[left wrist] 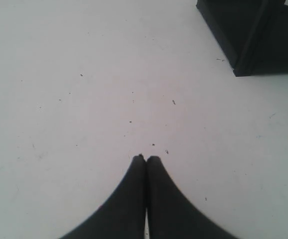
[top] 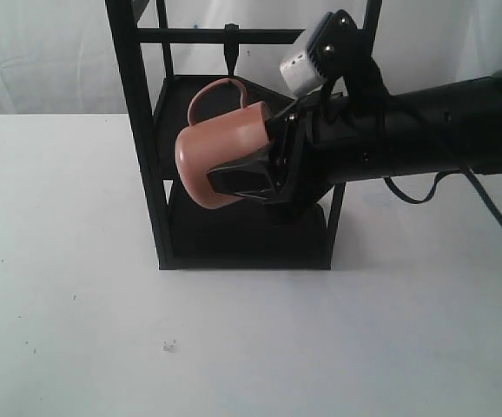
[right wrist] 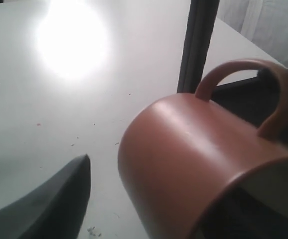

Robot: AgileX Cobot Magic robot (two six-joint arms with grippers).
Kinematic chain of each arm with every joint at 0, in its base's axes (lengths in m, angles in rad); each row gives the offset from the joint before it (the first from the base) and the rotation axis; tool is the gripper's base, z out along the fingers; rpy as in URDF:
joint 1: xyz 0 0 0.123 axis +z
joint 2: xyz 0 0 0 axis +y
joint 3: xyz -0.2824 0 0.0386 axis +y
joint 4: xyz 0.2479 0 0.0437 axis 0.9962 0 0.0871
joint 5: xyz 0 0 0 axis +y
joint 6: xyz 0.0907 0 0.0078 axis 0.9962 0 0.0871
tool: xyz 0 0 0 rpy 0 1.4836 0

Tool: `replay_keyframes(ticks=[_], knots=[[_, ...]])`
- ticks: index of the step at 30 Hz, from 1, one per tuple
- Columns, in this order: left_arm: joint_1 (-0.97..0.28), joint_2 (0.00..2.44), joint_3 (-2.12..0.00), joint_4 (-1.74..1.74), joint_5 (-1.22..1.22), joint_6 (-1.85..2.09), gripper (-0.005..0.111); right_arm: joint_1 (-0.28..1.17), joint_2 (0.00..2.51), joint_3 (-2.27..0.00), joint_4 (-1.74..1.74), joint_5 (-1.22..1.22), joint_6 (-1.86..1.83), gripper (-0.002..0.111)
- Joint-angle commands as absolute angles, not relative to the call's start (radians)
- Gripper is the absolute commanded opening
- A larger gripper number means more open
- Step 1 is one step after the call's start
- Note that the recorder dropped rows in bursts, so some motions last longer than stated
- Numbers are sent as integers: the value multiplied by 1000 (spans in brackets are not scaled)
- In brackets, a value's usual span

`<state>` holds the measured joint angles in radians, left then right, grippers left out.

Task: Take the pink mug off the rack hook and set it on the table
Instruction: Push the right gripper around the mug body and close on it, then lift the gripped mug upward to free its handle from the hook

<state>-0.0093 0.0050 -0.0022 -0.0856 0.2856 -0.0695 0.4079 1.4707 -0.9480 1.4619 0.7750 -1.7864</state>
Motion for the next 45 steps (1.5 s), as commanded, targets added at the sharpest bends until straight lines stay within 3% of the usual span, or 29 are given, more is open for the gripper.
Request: replay_keyframes(ticks=[1,19,45], knots=[[-12,0,0,-95,285,-70,0,411,1484,-965,1492,807,-1782,57],[-12,0,0,-95,285,-70,0,450,1527,-966,1516,874,-1774,57],[-12,0,0,-95,285,-70,0,482,1527,-966,1565,678,-1785,57]])
